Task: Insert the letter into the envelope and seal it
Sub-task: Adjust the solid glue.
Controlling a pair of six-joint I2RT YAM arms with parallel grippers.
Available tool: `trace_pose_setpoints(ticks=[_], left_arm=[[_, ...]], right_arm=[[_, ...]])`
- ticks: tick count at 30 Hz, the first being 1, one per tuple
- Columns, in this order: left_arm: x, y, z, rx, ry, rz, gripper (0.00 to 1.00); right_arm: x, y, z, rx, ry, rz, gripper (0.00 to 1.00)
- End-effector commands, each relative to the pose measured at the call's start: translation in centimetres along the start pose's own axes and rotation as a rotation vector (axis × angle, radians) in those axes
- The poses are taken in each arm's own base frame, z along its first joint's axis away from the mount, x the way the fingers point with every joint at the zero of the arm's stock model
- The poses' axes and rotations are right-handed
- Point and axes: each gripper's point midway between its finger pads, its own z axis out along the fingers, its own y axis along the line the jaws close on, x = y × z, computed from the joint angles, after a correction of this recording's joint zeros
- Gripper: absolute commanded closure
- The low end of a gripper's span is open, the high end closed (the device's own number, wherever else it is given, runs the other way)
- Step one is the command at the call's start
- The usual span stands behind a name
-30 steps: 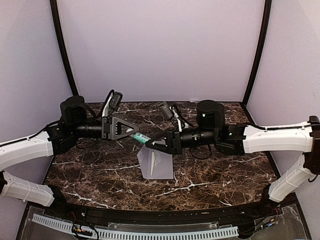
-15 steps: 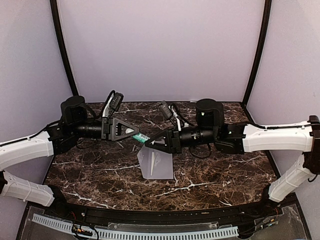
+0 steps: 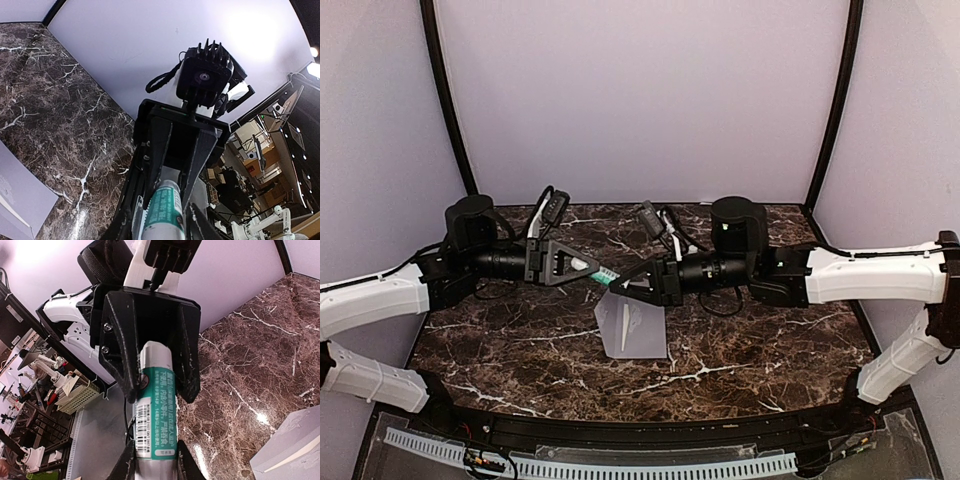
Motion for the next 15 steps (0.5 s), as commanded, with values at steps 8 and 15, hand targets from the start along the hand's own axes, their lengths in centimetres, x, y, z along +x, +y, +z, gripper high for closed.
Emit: trace_pose_setpoints(ticks=[8,15], left_arm=[[0.4,-0.1,0.1,0.025,0.017,-0.003,0.85],[-0.3,-0.5,-0.1,0.031,-0.024,0.012,0.98]], right_arm=[[-1.4,0.4,0.1,0.003,-0.039,-0.036,0.89],[-2.7,0.2,-0.8,0.037,-0.119,-0.035,0.73]])
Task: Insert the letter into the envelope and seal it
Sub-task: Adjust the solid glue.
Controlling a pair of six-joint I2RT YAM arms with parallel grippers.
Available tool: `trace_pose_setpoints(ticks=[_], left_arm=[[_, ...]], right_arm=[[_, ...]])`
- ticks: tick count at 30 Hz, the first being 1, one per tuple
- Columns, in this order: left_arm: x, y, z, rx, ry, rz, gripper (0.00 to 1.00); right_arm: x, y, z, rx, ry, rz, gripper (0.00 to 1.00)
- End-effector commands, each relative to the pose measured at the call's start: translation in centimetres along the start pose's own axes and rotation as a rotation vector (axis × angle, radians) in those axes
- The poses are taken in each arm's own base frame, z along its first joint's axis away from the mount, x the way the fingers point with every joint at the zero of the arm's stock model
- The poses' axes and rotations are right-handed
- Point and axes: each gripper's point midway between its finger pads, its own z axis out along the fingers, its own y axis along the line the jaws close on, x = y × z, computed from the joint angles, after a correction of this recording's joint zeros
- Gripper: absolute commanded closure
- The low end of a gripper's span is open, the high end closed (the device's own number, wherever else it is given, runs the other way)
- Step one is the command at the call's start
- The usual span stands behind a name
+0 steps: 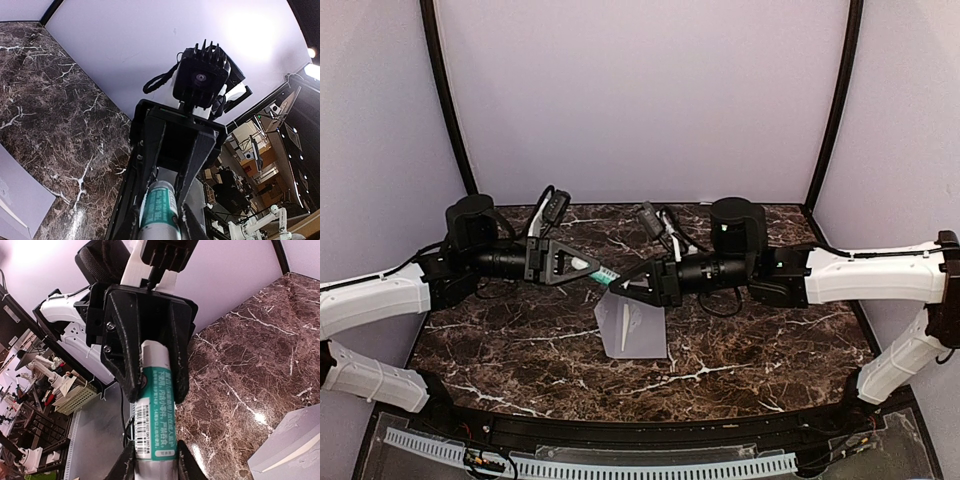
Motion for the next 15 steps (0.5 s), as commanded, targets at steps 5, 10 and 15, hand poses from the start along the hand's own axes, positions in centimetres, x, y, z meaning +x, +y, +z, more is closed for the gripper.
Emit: trace_pose_setpoints(ticks=[5,10,15], left_arm=[[-2.7,-1.3,-1.0,0.020,-0.172,0.083,1.00],[-3.9,-2.2,-1.5,0.058,-0.259,0.103,1.00],[-4.3,-2.5,-1.0,0.083,-0.270,0.108,1.00]], right_arm=[[-4.6,1.3,-2.1,-0.010,-0.258,0.003,0.47],[-4.9,1.3,-2.4,-0.048,-0.332,0.075,0.38],[-5.1,1.3,-1.8,-0.085,-0.349,0.113,0.35]])
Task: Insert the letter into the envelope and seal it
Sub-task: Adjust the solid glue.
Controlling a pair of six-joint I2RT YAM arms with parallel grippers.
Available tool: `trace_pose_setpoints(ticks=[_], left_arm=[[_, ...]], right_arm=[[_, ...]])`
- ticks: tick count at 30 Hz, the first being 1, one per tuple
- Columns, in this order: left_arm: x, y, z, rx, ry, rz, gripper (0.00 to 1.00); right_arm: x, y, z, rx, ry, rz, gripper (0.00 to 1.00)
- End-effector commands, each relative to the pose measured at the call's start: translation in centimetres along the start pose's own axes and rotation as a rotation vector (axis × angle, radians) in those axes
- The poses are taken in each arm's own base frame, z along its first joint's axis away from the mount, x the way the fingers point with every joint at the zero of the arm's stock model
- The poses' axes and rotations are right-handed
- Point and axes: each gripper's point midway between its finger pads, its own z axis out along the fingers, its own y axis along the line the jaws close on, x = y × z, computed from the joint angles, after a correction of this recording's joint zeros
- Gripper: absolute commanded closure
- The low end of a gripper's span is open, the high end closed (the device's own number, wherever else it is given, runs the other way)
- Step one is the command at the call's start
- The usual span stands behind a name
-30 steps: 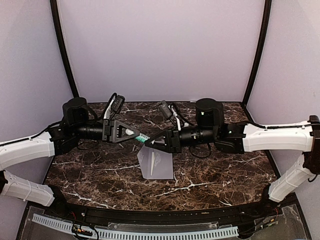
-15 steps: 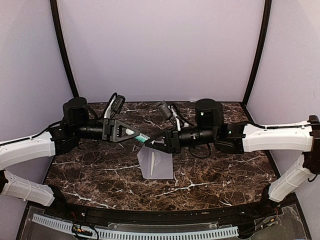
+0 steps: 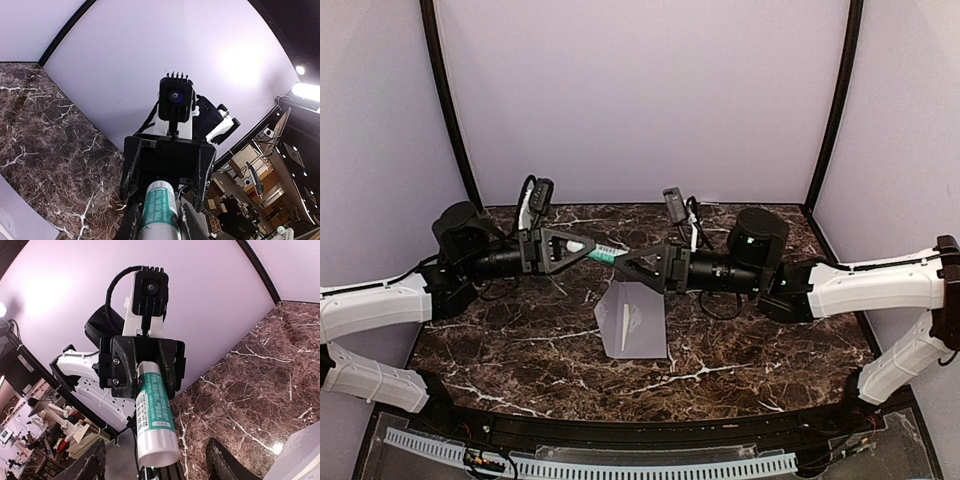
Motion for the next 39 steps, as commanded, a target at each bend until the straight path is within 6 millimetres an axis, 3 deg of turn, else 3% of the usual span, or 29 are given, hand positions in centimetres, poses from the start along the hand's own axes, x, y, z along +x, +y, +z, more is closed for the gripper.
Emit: trace_pose_setpoints(ticks=[1,6,13,23,29,33,36,39], left_arm=[[-1.3,-1.8,0.2,0.061,-0.060,0.045,1.00],[-0.5,-2.0,1.4,0.073,-0.034,0.042,1.00],[-0.2,-2.1,2.0,0.072,-0.023,0.054,1.00],[-0.7,-2.4,1.8,0.068,-0.047,0.077,1.00],[-0.8,-2.0,1.7,0.040,-0.054,0.091,1.00],[-0.8,-1.9,1.8,0.040,-0.051,0.092,1.00],[-0.9,-2.0,1.8,0.039,-0.053,0.099,1.00],[-1.0,-2.2,1.7,0.039,-0.058,0.107,1.00]], right_arm=[[-2.2,1.8,0.5,-0.085,-0.093,0.029,0.35],[-2.3,2.2,1.7,-0.110,-0.068,0.043,0.47],[-2.3,2.7,1.9,-0.124,-0.067,0.046,0.63],[-1.6,1.9,1.9,-0.093,-0.053,0.056,0.58],[-1.7,1.9,1.7,-0.081,-0.055,0.051,0.76],[-1.7,1.9,1.7,-0.076,-0.054,0.050,0.82],[-1.8,1.8,1.6,-0.073,-0.054,0.051,0.80],[-1.6,1.7,1.6,-0.070,-0.050,0.052,0.68]])
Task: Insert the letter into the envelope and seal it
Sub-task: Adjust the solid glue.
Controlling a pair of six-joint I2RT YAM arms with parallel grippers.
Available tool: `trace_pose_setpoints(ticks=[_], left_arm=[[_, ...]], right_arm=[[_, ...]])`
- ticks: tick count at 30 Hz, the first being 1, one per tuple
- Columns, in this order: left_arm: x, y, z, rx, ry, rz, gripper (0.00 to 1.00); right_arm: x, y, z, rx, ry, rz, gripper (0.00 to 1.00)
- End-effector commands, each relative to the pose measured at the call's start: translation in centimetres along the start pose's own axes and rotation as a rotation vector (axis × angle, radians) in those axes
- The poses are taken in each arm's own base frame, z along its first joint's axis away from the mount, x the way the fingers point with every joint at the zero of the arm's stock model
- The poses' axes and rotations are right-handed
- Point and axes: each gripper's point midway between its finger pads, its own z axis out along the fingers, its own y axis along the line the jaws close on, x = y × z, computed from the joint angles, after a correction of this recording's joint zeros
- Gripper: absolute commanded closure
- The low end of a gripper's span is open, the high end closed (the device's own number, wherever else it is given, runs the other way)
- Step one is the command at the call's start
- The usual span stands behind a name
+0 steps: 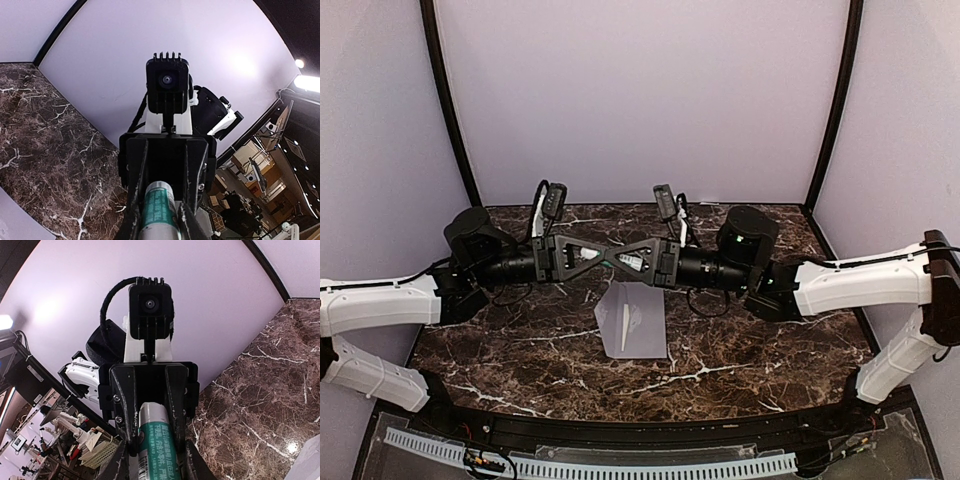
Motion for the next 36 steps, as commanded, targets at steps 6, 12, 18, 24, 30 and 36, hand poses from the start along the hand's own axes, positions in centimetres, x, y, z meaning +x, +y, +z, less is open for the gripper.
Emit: trace_pose_setpoints(ticks=[6,12,18,24,30,36], left_arm=[[-2.06,-1.89,-0.28,0.019,-0.057,0.080,1.00],[-2.10,-1.80,-0.36,0.013,-0.063,0.082,1.00],[-2.06,-1.78,-0.32,0.014,-0.061,0.081,1.00],[-2.04,-1.75,-0.26,0.016,-0.060,0.079,1.00],[-1.80,-1.80,-0.17,0.026,-0.048,0.075,1.00],[-1.39,-1.92,-0.02,0.043,-0.027,0.069,1.00]], right_arm=[[-0.61,1.12,-0.33,-0.014,-0.020,-0.019,0.66],[-0.91,1.22,-0.75,-0.006,-0.036,-0.029,0.62],[-0.90,1.18,-0.92,-0.001,-0.039,-0.033,0.63],[-0.91,1.21,-0.74,-0.009,-0.037,-0.031,0.75],[-0.97,1.37,-0.55,-0.019,-0.037,-0.030,0.76],[-1.10,1.43,-0.23,-0.024,-0.036,-0.034,0.76]])
